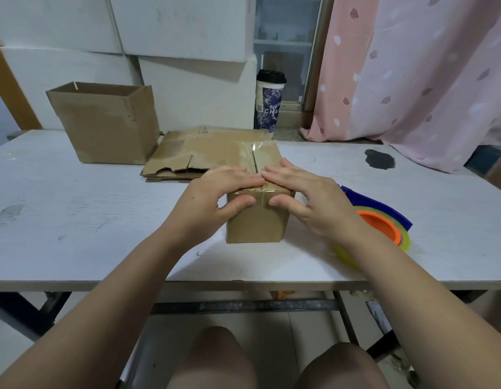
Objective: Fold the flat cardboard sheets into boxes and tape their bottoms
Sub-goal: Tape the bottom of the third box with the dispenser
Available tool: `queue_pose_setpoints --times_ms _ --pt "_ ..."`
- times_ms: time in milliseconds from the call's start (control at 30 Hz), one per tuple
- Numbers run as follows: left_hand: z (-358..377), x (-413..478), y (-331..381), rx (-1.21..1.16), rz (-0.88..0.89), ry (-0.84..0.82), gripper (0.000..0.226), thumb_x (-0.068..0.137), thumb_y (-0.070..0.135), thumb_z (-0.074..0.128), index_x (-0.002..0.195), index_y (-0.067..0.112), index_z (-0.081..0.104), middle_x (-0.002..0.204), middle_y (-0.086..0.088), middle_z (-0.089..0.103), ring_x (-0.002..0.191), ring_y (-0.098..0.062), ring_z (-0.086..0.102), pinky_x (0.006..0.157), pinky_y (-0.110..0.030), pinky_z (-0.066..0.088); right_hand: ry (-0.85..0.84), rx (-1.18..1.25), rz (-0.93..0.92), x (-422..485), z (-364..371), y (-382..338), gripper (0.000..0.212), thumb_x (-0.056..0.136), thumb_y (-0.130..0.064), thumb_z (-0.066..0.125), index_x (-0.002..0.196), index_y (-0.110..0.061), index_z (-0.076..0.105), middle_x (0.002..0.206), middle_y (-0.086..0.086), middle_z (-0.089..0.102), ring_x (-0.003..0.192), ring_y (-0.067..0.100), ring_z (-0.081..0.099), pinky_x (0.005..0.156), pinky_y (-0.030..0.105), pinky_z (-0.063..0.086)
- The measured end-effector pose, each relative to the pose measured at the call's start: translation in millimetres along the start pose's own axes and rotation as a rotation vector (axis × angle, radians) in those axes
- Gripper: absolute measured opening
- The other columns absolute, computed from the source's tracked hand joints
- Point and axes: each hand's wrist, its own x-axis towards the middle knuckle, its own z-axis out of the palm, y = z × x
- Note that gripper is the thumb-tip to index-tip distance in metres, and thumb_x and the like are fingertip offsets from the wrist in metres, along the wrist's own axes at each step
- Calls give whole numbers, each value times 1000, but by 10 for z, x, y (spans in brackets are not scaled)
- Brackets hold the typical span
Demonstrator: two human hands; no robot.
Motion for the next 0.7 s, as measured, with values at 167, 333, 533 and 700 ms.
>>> queue_pose_setpoints --times_ms 167,333,533,700 --pt "-14 -6 -11 -18 5 -23 37 83 28 60 120 25 61 118 24 54 120 4 41 102 -8 24 -44 -12 -24 -14 -37 24 55 86 -34 66 137 -33 47 138 -26 37 136 -5 23 108 7 18" --pt "23 -16 18 -2 -9 27 32 85 24 61 117 23 63 116 25 54 118 -3 47 100 -7 25 17 8 -16 -22 6 2 50 87 -28 68 134 -31 52 134 -26 41 135 -4 26 106 4 17" --pt "-35 -60 35 -135 -37 -49 36 81 50 51 116 44 54 121 34 51 124 13 36 100 -5 22 -5 113 4 -57 -41 17 45 90 -27 64 133 -32 52 136 -26 43 137 -7 27 111 11 20" --pt "-56 -35 -10 -89 -8 -67 32 86 44 49 118 42 54 123 28 53 123 11 38 101 -6 23 56 170 13 -85 -1 45 43 90 -17 64 128 -33 53 128 -32 44 133 -9 31 108 7 22"
